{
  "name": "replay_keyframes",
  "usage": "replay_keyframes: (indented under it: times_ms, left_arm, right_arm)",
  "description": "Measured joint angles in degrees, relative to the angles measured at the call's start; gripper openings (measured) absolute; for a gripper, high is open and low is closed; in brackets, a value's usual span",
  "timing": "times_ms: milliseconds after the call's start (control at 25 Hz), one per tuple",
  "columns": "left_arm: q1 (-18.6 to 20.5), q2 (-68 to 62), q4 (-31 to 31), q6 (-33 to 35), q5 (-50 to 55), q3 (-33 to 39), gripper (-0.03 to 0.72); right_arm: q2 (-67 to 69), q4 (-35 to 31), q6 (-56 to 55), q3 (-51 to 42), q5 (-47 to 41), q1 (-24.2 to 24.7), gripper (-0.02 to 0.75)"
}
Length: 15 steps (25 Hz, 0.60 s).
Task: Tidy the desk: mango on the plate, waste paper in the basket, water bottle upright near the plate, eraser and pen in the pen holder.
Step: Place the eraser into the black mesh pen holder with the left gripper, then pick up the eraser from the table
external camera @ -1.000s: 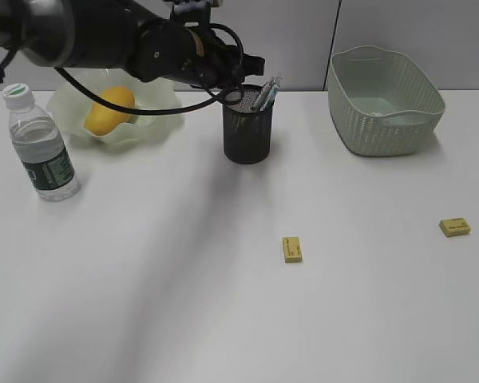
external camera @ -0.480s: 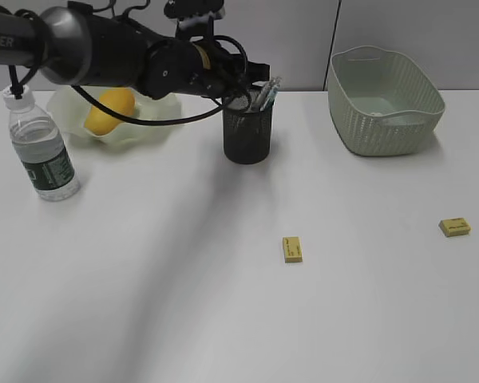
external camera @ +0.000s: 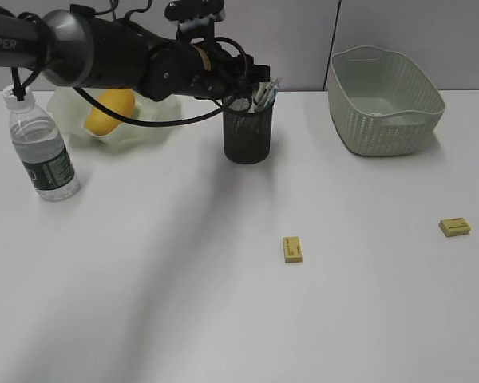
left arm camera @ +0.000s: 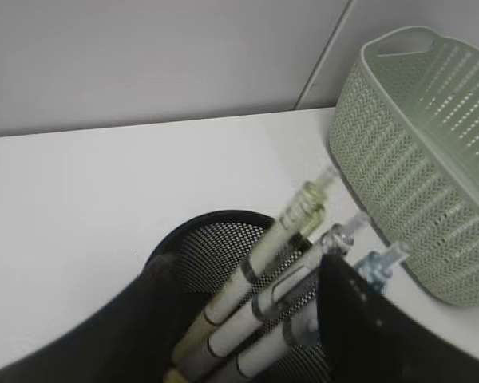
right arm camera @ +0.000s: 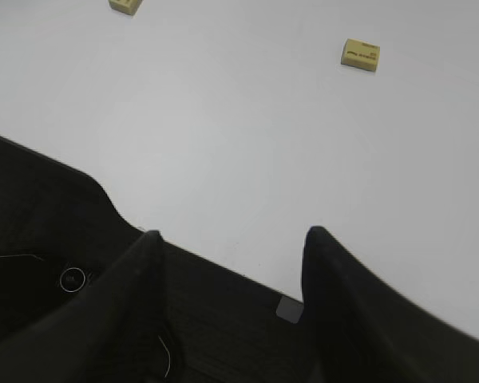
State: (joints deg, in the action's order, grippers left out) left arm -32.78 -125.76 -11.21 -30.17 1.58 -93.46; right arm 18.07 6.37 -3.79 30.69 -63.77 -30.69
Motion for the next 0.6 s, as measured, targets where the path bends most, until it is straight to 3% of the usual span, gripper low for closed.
replay_keyframes:
  times_ms: [320,600]
  left_arm:
    - [0.00,2.45,0.00,0.00,2.63,-0.02,0.448]
    - [0.00,8.73,0.00,0.00,20.22,-0.22,0.449]
  right_arm:
    - [0.00,0.00,-0.05,0.00,0.01,0.00,0.438]
    - [0.00,0.00,-0.05,0.00,0.01,0.00,0.438]
